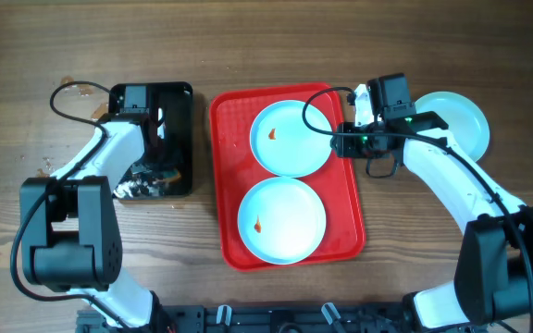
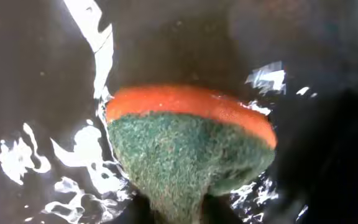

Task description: Clean dirty plates on tray and stack at the side

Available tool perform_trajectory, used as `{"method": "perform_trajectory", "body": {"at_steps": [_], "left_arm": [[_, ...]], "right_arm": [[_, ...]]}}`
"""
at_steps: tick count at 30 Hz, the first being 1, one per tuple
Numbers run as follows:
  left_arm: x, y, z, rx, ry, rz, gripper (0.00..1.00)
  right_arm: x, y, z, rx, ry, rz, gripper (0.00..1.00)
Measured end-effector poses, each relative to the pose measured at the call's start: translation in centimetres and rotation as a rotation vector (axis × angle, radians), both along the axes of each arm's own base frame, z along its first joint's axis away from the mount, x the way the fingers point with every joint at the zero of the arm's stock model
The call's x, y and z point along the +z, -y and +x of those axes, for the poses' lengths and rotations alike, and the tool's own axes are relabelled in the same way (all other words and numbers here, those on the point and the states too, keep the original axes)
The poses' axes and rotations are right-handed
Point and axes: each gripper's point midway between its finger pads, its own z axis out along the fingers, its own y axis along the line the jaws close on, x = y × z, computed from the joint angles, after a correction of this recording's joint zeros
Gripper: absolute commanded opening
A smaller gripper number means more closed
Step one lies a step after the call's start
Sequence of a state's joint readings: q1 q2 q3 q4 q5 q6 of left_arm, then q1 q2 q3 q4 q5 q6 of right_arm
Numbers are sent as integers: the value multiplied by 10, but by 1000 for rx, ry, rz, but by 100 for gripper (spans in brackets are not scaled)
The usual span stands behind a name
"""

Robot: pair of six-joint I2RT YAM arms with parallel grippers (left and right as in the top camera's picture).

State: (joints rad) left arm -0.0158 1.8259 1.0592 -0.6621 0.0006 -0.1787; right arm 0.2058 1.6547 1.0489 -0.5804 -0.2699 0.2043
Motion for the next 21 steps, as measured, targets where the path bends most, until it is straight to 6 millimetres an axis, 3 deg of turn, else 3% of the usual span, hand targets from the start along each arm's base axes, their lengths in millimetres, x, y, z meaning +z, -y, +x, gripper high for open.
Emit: {"method": "perform_trajectory", "body": {"at_steps": [4, 6, 7, 10, 15, 19, 21], "left_arm": [[4, 0, -14, 8, -76, 0, 51], [12, 0, -9, 7, -72, 0, 41], [17, 0, -2, 9, -50, 0, 30], [23, 0, 7, 12, -21, -1, 27], [17, 0, 13, 10, 17, -2, 27], [0, 0, 6, 7, 27, 2, 4], [0, -1, 5, 12, 43, 1, 4]], "right_arm": [[0, 0, 0, 0, 0, 0, 42], [0, 0, 0, 0, -1, 0, 42], [0, 0, 0, 0, 0, 0, 42], [0, 0, 0, 0, 0, 0, 42], [0, 0, 0, 0, 0, 0, 42], [0, 0, 0, 0, 0, 0, 42], [0, 0, 0, 0, 0, 0, 42]]}}
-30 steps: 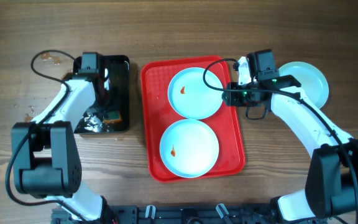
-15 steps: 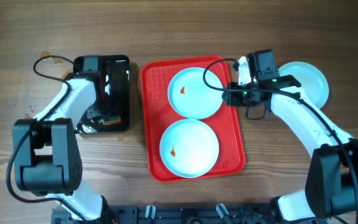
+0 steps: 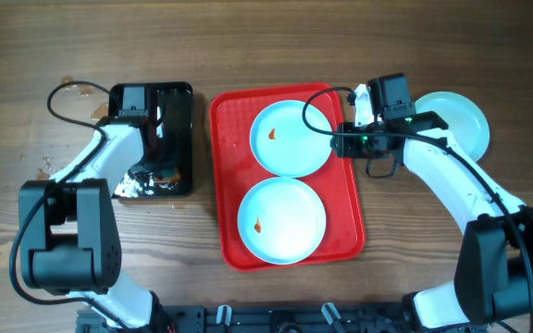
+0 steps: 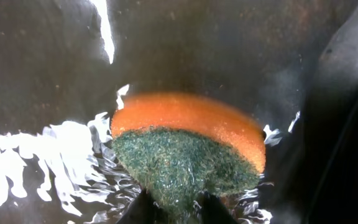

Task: Clean dirty plates on tray and stack at the side
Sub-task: 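Wipe the upper plate with the sponge in the left gripper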

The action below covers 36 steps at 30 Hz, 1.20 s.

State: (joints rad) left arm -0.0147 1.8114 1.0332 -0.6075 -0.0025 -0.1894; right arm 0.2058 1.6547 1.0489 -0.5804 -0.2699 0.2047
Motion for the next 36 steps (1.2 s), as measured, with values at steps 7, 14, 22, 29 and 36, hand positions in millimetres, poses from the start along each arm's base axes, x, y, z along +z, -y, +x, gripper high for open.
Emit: {"method": "perform_trajectory", "body": {"at_steps": [7, 14, 22, 29, 36], "left_arm": [[3, -1, -16, -4, -72, 2, 4], [67, 7, 11, -23, -47, 1, 4], [128, 84, 67, -105, 207, -173, 4], [145, 167, 76, -231, 320, -273, 4], [103, 225, 67, -263, 247, -309, 4]], "right_arm": [[0, 0, 0, 0, 1, 0, 41], [4, -2, 10, 34, 59, -2, 31], [5, -9, 40, 111, 207, -10, 31], [-60, -10, 35, 83, 60, -18, 18], [-61, -15, 34, 75, 50, 0, 12]]}}
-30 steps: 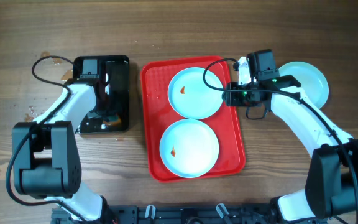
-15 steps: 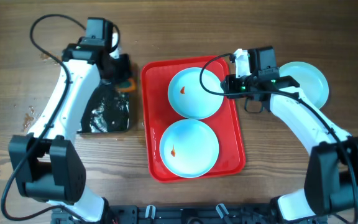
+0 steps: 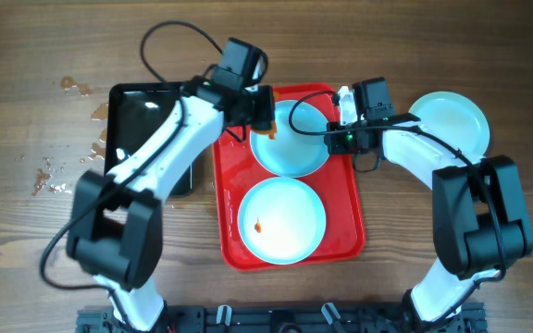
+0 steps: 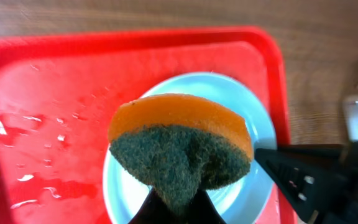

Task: Clean dirty plates on tray and stack at the side
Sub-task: 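Wipe the upper plate with the sponge in the left gripper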

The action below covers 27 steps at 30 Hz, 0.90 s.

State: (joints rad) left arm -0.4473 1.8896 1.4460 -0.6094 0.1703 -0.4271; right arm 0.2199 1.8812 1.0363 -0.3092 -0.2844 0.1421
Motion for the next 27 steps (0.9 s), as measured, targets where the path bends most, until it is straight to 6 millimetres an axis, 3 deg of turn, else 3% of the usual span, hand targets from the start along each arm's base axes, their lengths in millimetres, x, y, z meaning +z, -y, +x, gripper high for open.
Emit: {"method": "perform_trajectory", "body": {"at_steps": [4, 10, 14, 17, 20, 27], "left_arm": [[-32, 19, -3, -11, -47, 7, 4], [-62, 51, 3, -50, -48, -53, 4], [-90, 54, -1, -51, -100, -49, 4], [-92, 55, -1, -52, -104, -55, 4], [-94, 46, -2, -33, -118, 2, 4], [-97, 0, 5, 36, -94, 222, 4]], "right_arm": [[0, 0, 0, -3, -2, 1, 12], [0, 0, -1, -9, -8, 3, 12], [0, 0, -1, -9, -8, 3, 12], [-1, 0, -1, -10, -9, 2, 11], [-1, 1, -3, -10, -16, 1, 11], [-2, 1, -4, -12, -24, 0, 11]]}}
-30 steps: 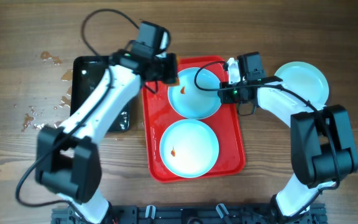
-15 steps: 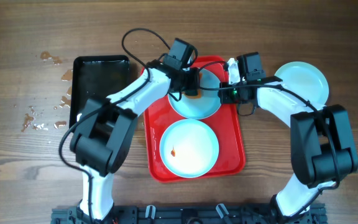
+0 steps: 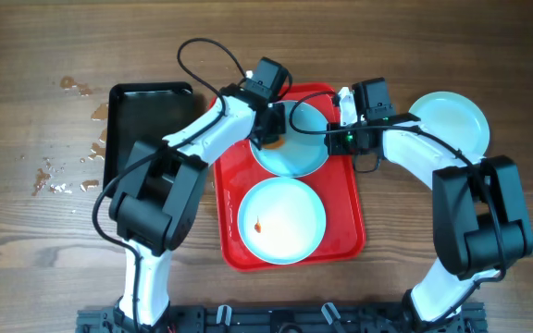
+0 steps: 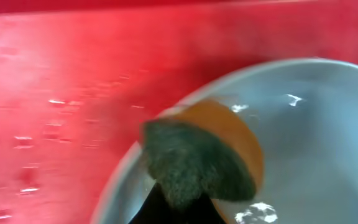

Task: Clean dirty plates on tray and stack at the side
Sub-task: 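Wipe the upper plate with the sponge in the left gripper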

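Note:
A red tray (image 3: 225,185) holds two pale blue plates. On the far plate (image 3: 302,153), at its left side, my left gripper (image 3: 268,137) is shut on an orange and green sponge (image 3: 272,141) and presses it down. The left wrist view shows the sponge (image 4: 204,158) squashed against that plate (image 4: 316,130), with my left gripper (image 4: 179,208) pinching its green side. My right gripper (image 3: 333,135) is shut on the far plate's right rim. The near plate (image 3: 282,219) carries an orange stain (image 3: 259,223).
A black tray (image 3: 146,120) of water sits left of the red tray. One clean pale blue plate (image 3: 452,118) lies on the wood at the right. Water drops (image 3: 58,171) dot the table at the far left. Cables loop above the left arm.
My left gripper has come down with the sponge from above the far plate onto its left side. The stain there is now covered. The right gripper has stayed at the plate's rim.
At first my left gripper held the sponge in the water of the black tray, while the right gripper was beside the red tray's right edge. Then the sponge hung over the far plate and the right gripper was at that plate's rim. Now the sponge rests on the plate.

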Available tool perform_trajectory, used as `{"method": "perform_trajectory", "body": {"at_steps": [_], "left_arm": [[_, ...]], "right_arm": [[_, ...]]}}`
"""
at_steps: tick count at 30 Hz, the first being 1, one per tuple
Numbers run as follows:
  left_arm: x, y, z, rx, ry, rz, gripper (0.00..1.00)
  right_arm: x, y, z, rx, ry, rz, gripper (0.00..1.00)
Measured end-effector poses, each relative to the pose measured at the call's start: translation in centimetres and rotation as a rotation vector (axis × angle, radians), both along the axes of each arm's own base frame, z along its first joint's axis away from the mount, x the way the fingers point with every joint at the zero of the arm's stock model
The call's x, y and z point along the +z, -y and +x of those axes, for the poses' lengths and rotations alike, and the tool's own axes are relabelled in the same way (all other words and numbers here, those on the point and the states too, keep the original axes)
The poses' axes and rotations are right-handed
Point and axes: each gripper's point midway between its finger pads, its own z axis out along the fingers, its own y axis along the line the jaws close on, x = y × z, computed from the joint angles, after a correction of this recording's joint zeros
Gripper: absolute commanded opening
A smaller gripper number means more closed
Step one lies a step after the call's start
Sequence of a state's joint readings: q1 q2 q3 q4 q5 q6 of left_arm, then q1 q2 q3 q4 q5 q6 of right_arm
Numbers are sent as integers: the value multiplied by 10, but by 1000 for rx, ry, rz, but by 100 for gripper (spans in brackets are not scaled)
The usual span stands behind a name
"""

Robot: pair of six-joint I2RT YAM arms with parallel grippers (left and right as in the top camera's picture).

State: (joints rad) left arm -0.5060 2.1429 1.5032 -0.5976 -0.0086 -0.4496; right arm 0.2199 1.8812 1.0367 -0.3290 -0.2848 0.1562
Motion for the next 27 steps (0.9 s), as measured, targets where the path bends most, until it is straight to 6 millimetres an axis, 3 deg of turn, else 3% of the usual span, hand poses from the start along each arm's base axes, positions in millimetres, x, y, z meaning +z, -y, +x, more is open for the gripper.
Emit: {"method": "perform_trajectory", "body": {"at_steps": [10, 15, 20, 22, 27], "left_arm": [[3, -30, -9, 21, -68, 144, 4], [23, -36, -4, 39, -108, 191, 4], [47, -71, 19, 142, -80, 222, 4], [46, -87, 18, 172, -107, 235, 4], [51, -100, 14, 205, -153, 187, 4]], "right_arm": [[2, -11, -5, 26, -14, 33, 10], [1, -11, -6, 27, -20, 35, 9], [0, -6, -7, 13, -30, 22, 9], [0, -5, -7, 12, -31, 21, 9], [0, -5, -8, 11, -35, 18, 9]]}}
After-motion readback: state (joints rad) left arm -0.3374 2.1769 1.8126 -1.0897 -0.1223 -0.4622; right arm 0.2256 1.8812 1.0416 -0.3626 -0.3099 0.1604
